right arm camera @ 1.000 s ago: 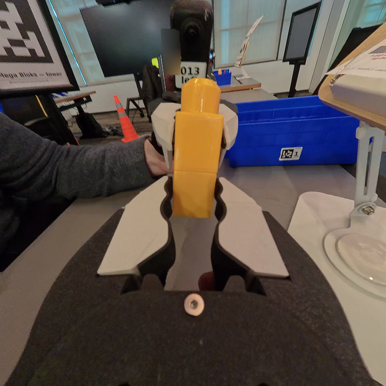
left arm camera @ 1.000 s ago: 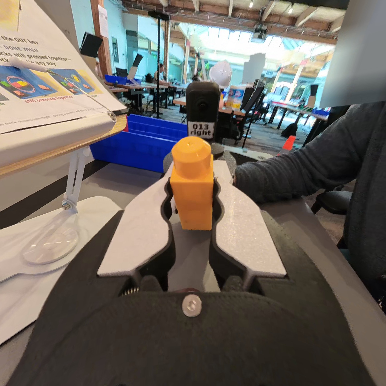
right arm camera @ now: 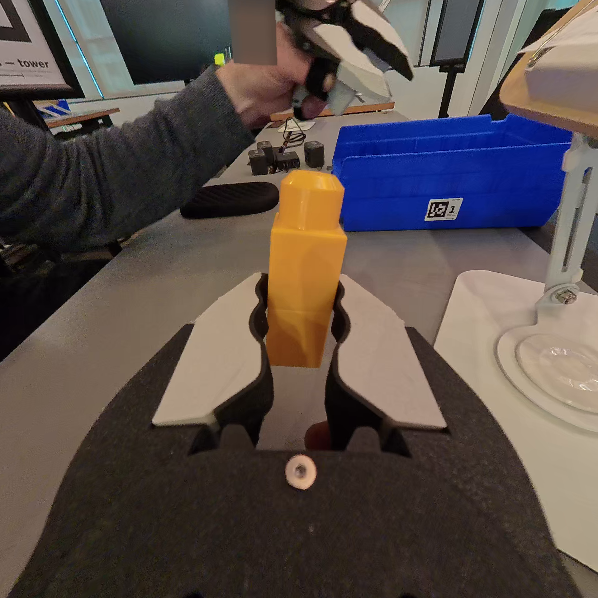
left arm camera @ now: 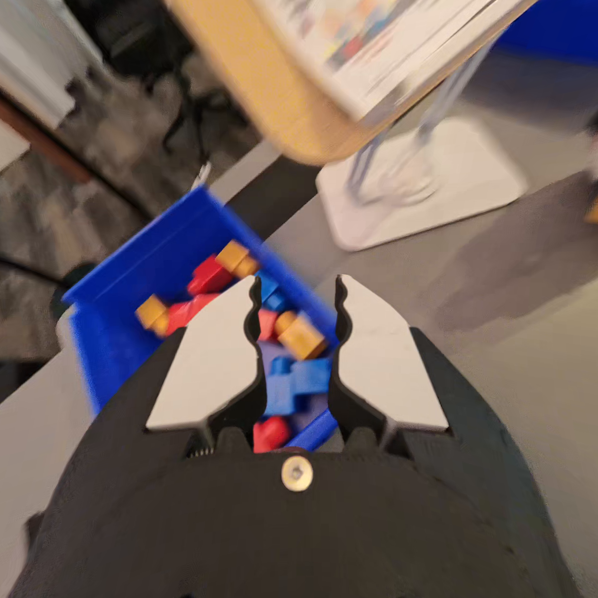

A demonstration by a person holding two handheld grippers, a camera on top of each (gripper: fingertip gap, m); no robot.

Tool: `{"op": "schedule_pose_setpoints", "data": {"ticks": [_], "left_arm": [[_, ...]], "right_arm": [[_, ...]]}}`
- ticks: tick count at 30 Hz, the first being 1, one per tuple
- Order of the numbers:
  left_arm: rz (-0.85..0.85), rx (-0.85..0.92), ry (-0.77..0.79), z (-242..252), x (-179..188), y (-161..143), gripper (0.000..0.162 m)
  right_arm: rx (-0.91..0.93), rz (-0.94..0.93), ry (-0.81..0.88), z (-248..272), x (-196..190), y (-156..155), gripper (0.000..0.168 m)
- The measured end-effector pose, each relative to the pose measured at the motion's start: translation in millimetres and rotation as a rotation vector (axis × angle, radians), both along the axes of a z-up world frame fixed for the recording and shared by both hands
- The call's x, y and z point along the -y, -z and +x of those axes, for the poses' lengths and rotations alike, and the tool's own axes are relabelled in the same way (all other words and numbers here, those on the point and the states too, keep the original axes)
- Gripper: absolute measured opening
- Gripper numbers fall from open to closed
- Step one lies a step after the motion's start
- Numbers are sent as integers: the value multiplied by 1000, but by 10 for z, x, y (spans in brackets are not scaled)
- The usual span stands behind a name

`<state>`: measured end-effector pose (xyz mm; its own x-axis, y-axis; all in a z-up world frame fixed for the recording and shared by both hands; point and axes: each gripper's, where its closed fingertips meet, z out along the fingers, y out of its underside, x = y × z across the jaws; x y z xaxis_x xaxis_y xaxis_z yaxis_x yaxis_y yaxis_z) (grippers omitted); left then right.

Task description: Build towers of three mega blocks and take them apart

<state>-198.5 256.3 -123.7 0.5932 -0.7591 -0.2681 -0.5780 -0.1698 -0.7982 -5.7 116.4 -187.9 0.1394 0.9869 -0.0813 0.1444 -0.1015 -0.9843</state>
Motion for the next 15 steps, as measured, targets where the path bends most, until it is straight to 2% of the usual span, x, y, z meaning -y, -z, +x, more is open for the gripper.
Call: {"op": "schedule_pose_setpoints", "data": {"ticks": [5, 10, 15], "left_arm": [[-185, -327, -135, -668, -642, 574, 45], [-347, -490, -165, -804, -945, 1032, 48], [-410, -644, -234, -1002, -1164, 1351, 48]], "right_arm": [[23, 11, -7, -25, 18, 37, 37], [27, 13, -11, -30, 25, 45, 37], [26, 15, -15, -29, 31, 45, 37]]}}
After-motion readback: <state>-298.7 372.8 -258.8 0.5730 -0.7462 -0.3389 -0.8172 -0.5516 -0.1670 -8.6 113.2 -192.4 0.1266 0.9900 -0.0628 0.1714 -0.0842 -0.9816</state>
